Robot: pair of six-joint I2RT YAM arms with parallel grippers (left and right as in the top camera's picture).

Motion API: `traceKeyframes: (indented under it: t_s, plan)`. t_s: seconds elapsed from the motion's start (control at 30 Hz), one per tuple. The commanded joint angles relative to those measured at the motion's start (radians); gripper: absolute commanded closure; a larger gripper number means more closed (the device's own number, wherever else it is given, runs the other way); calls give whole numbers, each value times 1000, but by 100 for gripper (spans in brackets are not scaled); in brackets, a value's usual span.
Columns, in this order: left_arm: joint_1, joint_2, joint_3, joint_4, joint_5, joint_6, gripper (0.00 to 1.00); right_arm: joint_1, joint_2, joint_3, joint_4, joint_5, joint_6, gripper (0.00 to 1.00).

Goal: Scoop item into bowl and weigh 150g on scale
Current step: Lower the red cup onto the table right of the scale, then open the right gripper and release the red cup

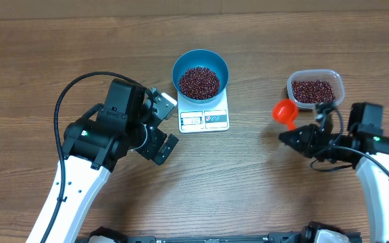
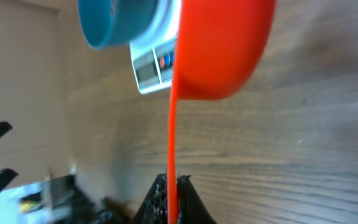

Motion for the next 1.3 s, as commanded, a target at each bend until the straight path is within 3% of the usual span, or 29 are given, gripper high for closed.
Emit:
traceKeyframes:
  t_s: [0.0,0.43,0.5,0.6,0.63,0.67,1.0,1.27]
  plan:
    - [4,3,18,1,1,22,0,-2,59,-87,97,-99,63,96]
    - [4,3,18,1,1,22,0,-2,303,-133,240,-60,66,96]
    - [4,3,18,1,1,22,0,-2,304,-133,243,-58,66,92]
    - [4,3,18,1,1,22,0,-2,304,-133,234,-12,66,74]
    - [4,3,18,1,1,22,0,-2,304,-133,229,14,66,48]
    - [4,3,18,1,1,22,0,-2,304,-133,224,47,66,0]
    - [4,3,18,1,1,22,0,-2,303,-86,177,298,66,0]
    - [4,3,18,1,1,22,1,7,300,168,-68,755,149,0]
